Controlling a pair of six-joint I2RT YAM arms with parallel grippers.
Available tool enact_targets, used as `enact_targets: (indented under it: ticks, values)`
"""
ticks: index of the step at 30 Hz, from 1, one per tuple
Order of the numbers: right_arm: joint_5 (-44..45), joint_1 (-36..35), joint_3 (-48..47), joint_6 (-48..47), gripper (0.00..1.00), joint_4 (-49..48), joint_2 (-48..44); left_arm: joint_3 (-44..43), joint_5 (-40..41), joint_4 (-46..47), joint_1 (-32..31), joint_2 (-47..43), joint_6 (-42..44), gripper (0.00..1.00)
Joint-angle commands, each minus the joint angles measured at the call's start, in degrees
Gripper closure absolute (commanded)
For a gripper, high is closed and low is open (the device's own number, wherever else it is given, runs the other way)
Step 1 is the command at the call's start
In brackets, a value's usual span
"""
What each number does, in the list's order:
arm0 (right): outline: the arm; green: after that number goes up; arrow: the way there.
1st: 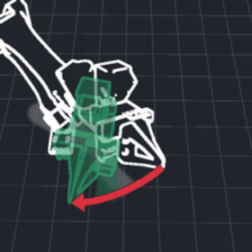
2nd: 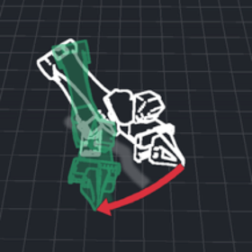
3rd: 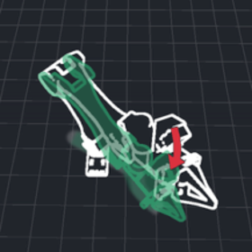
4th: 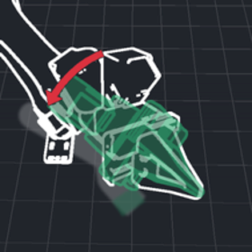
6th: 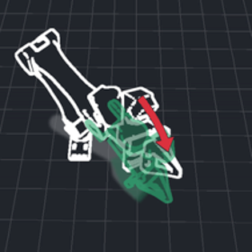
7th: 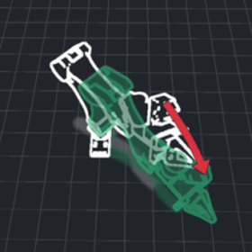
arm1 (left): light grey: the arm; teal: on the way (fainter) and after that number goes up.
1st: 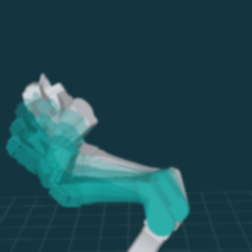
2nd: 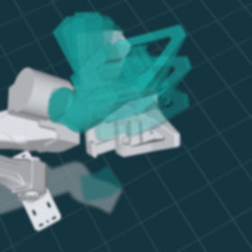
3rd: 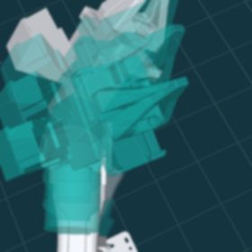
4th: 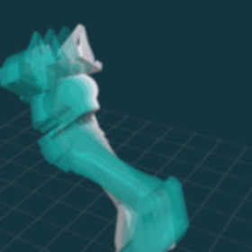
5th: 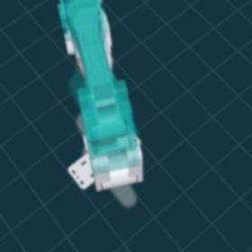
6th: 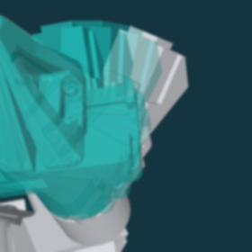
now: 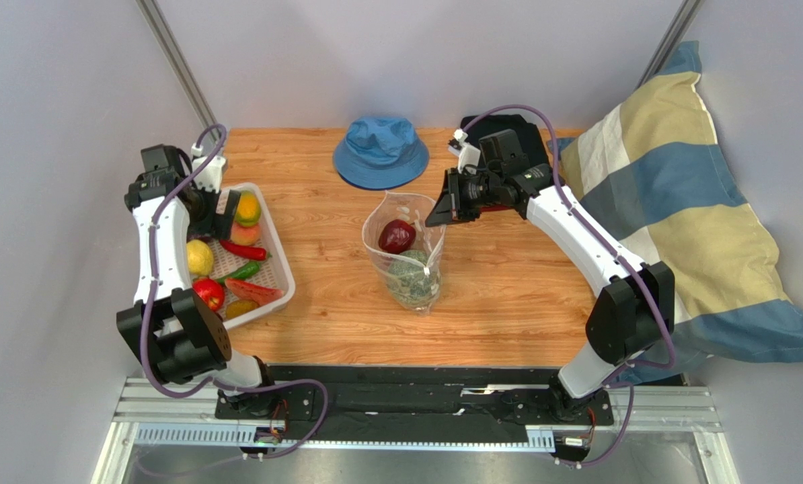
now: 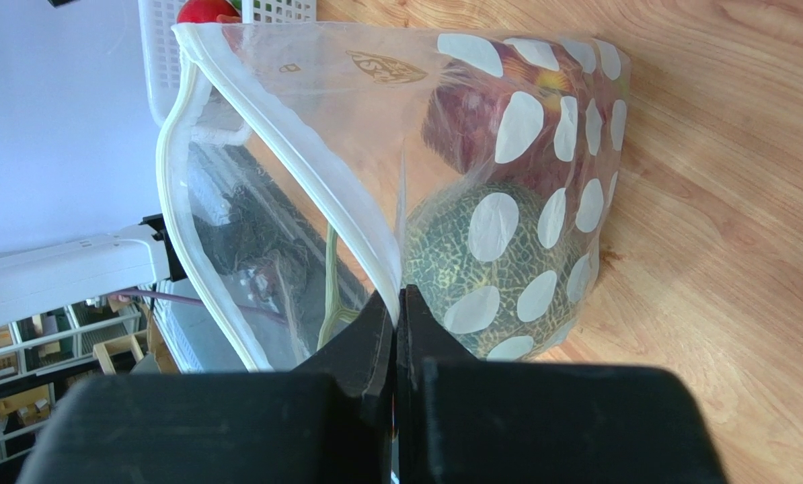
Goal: Place the food in the zip-top bag and seal the zipper
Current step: Pick up the fake fruit from the bin.
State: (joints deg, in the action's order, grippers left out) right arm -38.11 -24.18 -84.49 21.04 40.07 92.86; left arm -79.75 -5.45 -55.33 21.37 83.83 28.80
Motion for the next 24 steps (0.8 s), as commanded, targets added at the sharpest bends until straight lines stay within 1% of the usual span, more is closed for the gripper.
enact_targets:
  ticks: [1,3,6,10,14,24]
  values:
    - [-0.9,0.2,-1.5,-1.4,1.00,0.6,-0.8,3.9,9.8,0.7,1.1,-3.1,15.0,0.01]
    - [-1.3,0.2,-1.6,-1.4,1.00,0.8,-0.6,4.6,11.3,2.2,1.1,-2.0,19.3,0.01]
    - [-1.2,0.2,-2.2,-1.9,1.00,1.1,-0.5,5.1,11.3,4.3,1.3,1.1,23.6,0.01]
    - [-1.1,0.3,-2.6,-2.1,1.00,1.4,-0.4,4.3,11.5,7.3,1.7,6.9,25.2,0.01]
    - [-0.9,0.2,-2.8,-2.4,1.00,1.3,-0.8,3.0,12.3,7.5,1.8,12.7,25.3,0.01]
    - [-0.7,0.2,-2.5,-2.5,1.00,1.1,-1.4,2.8,17.0,12.4,1.7,21.3,27.9,0.01]
